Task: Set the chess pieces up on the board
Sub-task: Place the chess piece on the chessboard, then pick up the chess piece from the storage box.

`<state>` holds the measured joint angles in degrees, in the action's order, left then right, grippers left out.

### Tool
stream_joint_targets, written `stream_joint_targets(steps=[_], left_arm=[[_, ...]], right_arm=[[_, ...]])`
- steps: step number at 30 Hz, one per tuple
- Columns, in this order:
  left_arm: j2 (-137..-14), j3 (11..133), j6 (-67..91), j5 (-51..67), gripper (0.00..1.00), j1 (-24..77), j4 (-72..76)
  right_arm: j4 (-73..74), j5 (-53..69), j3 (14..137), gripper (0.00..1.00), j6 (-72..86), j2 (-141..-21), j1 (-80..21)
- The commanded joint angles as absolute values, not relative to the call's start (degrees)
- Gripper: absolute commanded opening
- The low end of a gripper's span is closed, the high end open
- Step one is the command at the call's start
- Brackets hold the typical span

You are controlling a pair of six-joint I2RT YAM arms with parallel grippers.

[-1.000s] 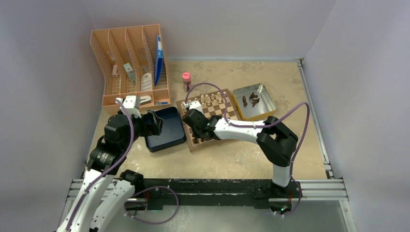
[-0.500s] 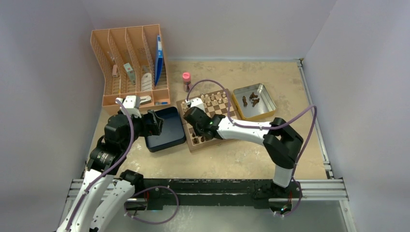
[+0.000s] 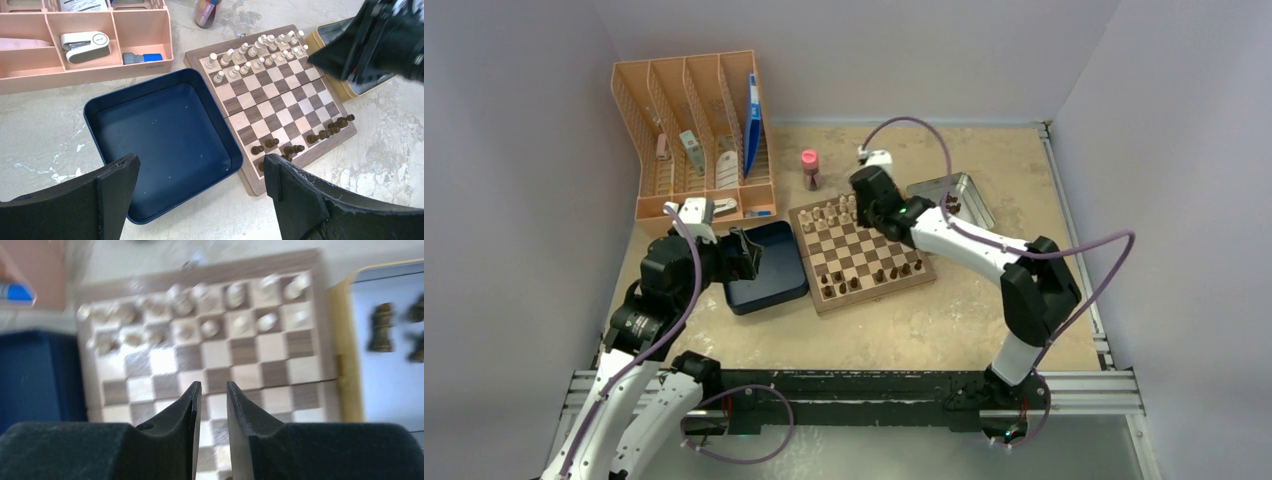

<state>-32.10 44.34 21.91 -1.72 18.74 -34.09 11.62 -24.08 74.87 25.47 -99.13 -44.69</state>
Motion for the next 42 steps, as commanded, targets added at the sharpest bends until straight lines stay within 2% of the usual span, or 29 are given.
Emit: stream_joint_targets(steps=[1, 10, 16, 26, 42], left_arm=[[-32.4, 45.2, 22.0, -1.0, 0.95, 18.4, -32.9], [-32.5, 45.1, 21.5, 0.4, 0.95, 18.4, -32.3], [-32.5, 45.0, 21.4, 1.3, 0.95, 18.3, -32.1], [-32.8, 45.0, 21.4, 1.2, 0.95, 18.4, -32.1], [-33.1, 45.0, 21.4, 1.2, 0.95, 18.4, -32.1]], right_arm=[[7.4, -24.5, 75.1, 0.28, 24.0, -95.5, -37.1], [4.4, -32.6, 75.6, 0.27, 23.4, -100.0, -24.5], [0.3, -28.2, 74.8, 0.28, 24.0, -104.3, -18.3], [-2.1, -25.8, 74.6, 0.30, 23.4, -108.7, -14.4], [-1.4, -23.7, 73.9, 0.31, 24.4, -110.6, -13.8]])
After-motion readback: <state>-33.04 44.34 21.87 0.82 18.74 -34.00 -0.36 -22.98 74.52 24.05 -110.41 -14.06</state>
